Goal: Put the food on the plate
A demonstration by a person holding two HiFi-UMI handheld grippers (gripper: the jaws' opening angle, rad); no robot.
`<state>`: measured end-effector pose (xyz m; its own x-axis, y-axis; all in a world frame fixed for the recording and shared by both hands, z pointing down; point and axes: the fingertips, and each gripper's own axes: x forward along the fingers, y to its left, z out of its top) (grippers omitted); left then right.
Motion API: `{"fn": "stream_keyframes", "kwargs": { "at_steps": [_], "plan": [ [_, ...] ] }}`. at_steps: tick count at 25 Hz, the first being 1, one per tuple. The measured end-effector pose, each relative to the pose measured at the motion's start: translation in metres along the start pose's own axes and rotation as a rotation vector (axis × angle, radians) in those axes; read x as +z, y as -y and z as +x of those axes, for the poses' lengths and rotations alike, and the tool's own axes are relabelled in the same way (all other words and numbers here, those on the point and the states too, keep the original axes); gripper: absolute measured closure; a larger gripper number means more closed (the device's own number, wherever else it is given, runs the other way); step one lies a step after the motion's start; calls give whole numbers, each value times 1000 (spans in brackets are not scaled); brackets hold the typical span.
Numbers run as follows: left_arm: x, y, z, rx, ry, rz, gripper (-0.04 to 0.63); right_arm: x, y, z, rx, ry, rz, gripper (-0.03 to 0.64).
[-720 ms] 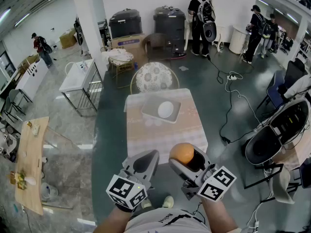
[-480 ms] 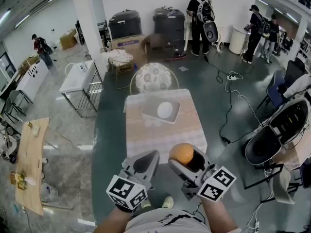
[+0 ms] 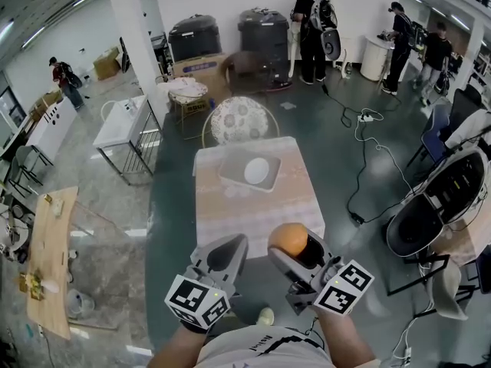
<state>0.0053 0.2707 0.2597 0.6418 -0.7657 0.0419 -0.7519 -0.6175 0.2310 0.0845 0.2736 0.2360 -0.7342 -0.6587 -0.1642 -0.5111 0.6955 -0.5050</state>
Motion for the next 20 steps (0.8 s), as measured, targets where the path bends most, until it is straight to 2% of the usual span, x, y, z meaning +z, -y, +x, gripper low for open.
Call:
{"fn": "stream_keyframes", "kwargs": {
  "at_steps": [10, 20],
  "plan": [
    [0, 8, 9, 8, -2, 19, 589, 7, 8, -9, 30, 28, 57, 291],
    [-4, -11, 33, -13, -6, 10, 589, 2, 34, 8, -10, 3, 69, 291]
  ]
}}
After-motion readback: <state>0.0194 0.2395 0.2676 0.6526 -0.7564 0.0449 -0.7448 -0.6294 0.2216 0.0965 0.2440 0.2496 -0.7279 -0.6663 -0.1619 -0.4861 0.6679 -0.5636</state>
